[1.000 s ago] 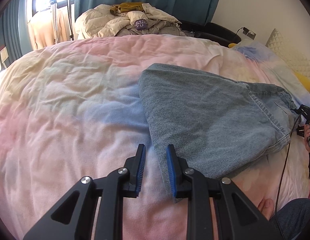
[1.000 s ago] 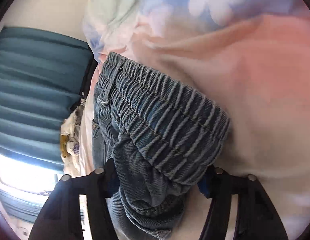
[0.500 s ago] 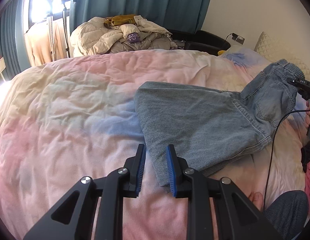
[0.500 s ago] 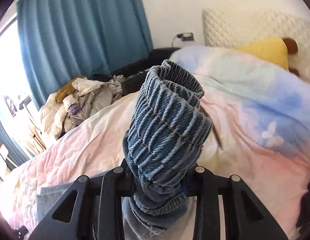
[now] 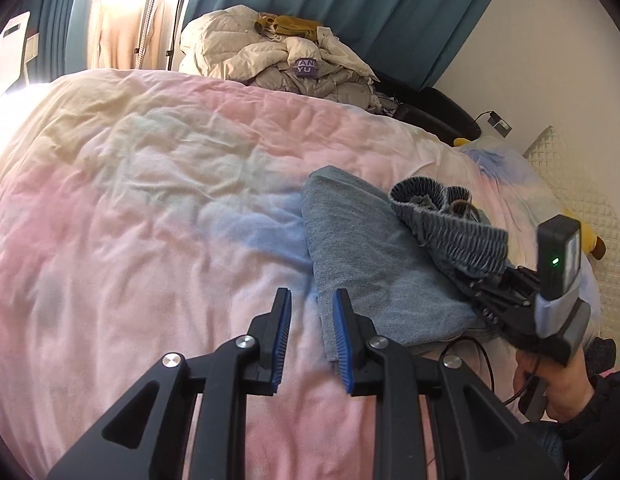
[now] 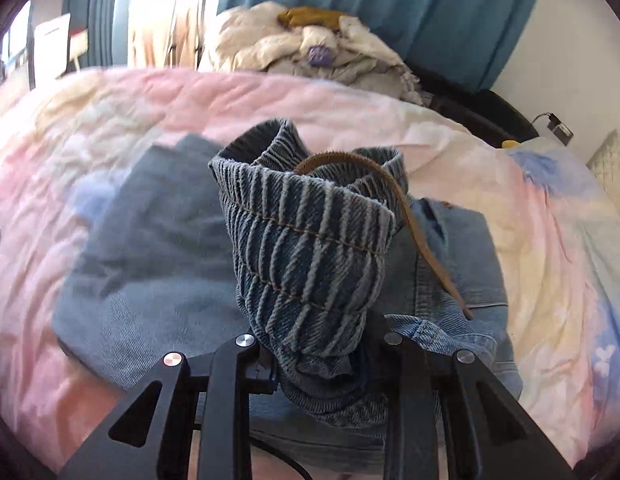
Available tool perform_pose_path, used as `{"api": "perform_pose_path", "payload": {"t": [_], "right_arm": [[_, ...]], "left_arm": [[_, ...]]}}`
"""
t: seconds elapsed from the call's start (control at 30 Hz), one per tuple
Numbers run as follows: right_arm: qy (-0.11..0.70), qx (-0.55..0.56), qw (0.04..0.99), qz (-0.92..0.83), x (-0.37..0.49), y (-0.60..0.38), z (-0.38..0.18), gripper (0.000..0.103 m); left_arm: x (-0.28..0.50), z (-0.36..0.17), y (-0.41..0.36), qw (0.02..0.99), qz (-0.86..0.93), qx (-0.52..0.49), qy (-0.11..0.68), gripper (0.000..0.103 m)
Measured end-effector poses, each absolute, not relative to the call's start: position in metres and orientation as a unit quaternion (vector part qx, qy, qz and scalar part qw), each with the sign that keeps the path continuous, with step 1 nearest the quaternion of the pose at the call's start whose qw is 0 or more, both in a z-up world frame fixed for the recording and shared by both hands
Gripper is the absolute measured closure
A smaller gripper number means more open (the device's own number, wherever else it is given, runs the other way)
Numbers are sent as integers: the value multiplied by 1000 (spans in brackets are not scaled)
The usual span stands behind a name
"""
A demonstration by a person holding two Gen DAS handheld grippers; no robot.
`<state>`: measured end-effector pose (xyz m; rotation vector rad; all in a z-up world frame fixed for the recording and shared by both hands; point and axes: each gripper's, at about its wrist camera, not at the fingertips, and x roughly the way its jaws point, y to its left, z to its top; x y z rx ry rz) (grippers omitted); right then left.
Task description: Fold clothes
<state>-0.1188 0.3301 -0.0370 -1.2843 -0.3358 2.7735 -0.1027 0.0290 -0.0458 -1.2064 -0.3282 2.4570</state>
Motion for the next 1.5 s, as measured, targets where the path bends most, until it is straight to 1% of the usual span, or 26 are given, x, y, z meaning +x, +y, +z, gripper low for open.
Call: {"api": "perform_pose_path", "payload": {"t": [0.2, 0.3, 0.43, 0.5, 0.57, 0.67, 0.7, 0.77, 0.87, 0.9, 0.93, 1.03, 1.37, 1.47, 1.5], "right_arm": [[-136, -411, 52, 900, -119, 312, -40, 78], [-113, -359, 59, 925, -111, 305, -13, 79], [-105, -311, 29, 944, -114, 267, 3, 79], [-119, -318, 0, 941, -131, 237, -11, 79], [-153, -344, -26, 926, -122, 204, -34, 79], [-192, -397, -51, 896, -126, 187, -82, 78], [-204, -414, -59, 885, -128, 181, -97, 76], [-179, -424, -71, 885, -122, 187, -91, 71], [-141, -438, -89, 884, -114, 196, -83, 55], [-127, -442, -96, 883, -111, 198, -80, 42], [-103, -445, -112, 882, -104, 198, -76, 34], [-56, -443, -142, 884, -89, 200, -60, 32], [114, -378, -109, 912, -101, 270, -21, 33], [103, -374, -109, 915, -124, 271, -13, 34], [99, -375, -104, 916, -137, 271, -13, 36]], "left_arm": [[-103, -35, 16, 186, 882, -414, -128, 81], [-106, -35, 8, 181, 883, -411, -138, 81], [-110, -34, -2, 174, 883, -408, -152, 81], [-112, -34, -8, 171, 883, -407, -159, 81], [-114, -34, -13, 167, 884, -405, -166, 81], [-117, -35, -19, 167, 883, -403, -176, 81], [-119, -36, -19, 170, 881, -402, -180, 81], [-121, -38, -19, 180, 879, -400, -186, 81], [-122, -38, -15, 203, 878, -391, -189, 81], [-121, -38, -13, 211, 877, -388, -190, 81], [-121, -37, -13, 218, 876, -385, -192, 81], [-118, -36, -10, 233, 877, -374, -192, 81], [-111, -45, 19, 288, 867, -372, -166, 81], [-116, -46, 29, 305, 858, -375, -175, 81], [-118, -46, 32, 309, 855, -376, -179, 81]]}}
